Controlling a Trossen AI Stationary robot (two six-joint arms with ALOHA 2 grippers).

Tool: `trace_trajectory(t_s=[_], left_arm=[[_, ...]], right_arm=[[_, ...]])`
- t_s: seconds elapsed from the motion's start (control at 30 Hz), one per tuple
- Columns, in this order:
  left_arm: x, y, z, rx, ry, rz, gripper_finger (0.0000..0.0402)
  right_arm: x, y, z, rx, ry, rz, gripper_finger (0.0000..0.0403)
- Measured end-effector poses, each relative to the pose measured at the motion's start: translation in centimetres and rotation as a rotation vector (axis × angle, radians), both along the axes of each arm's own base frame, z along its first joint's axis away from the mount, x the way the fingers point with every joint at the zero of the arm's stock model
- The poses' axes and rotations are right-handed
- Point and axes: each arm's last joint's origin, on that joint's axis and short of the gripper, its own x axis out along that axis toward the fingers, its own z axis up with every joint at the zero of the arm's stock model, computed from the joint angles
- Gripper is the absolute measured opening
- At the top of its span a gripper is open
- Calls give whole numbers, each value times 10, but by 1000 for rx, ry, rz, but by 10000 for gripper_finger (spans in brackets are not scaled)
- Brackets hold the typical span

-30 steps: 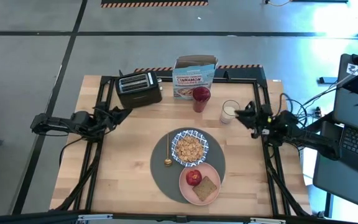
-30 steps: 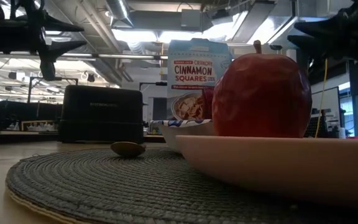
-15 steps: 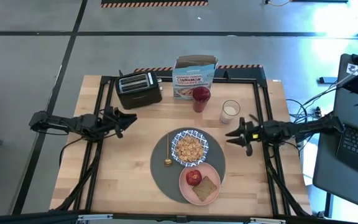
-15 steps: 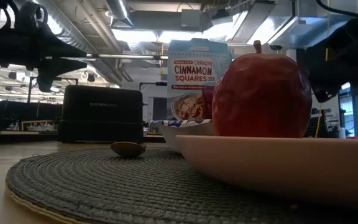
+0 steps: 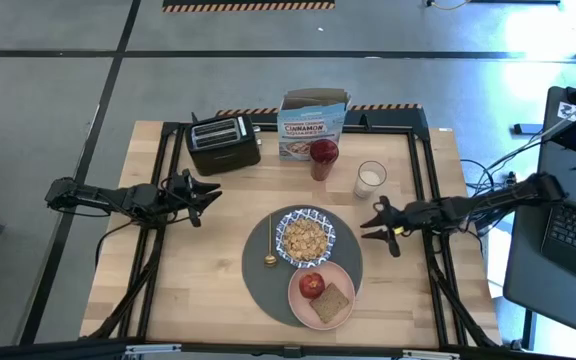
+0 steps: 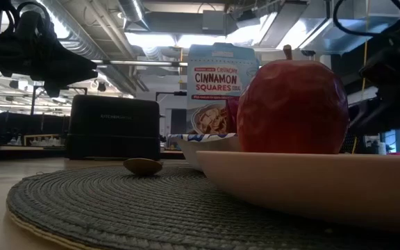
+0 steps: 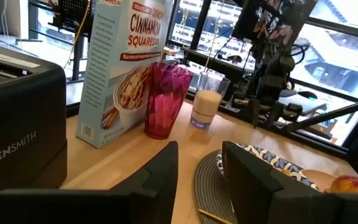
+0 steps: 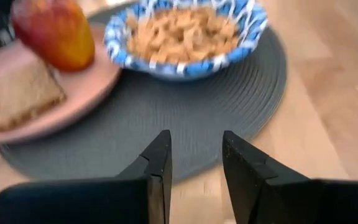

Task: Arrange a breakfast setting
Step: Return to Home Position

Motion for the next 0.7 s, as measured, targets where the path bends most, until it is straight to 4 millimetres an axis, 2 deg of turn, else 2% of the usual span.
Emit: trace_trajectory(t_s=[0.17, 0.7], left_arm=[[0, 0, 0, 0, 0, 0, 117], [0, 0, 0, 0, -1, 1, 117]], right_arm=[[1, 2, -8, -46, 74, 80, 94], [1, 2, -11, -49, 104, 85, 94]])
